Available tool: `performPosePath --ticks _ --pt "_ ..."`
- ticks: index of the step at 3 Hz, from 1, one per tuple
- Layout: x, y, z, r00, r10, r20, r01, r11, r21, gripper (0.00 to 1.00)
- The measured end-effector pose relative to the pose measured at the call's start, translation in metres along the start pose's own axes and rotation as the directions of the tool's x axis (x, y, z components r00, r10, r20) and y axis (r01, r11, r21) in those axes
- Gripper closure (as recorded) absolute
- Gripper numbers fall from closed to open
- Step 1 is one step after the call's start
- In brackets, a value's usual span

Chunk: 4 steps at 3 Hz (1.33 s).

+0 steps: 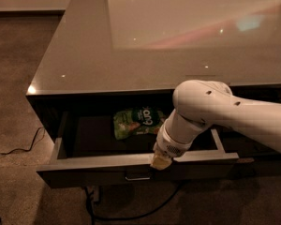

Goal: Open top drawer

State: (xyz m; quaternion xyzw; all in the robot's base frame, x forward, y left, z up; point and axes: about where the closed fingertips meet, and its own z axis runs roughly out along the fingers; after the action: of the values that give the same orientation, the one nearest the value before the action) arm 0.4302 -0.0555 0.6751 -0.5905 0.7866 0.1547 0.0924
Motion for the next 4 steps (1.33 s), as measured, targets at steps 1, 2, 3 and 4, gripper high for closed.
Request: performPosePath --ticks 1,2,3,4 --pt "0.0 0.0 0.0 1.0 0.0 0.0 0.0 1.0 0.0 0.36" --pt "0.0 0.0 0.0 1.0 0.0 0.0 0.0 1.0 0.0 0.12" --pt "-0.0023 0.0036 0.0007 1.0 -0.029 0.007 0.029 0.9995 -0.014 0.0" --pt "-0.0023 0.0036 0.0007 1.0 -0.03 0.007 0.03 0.9995 -0.014 0.0"
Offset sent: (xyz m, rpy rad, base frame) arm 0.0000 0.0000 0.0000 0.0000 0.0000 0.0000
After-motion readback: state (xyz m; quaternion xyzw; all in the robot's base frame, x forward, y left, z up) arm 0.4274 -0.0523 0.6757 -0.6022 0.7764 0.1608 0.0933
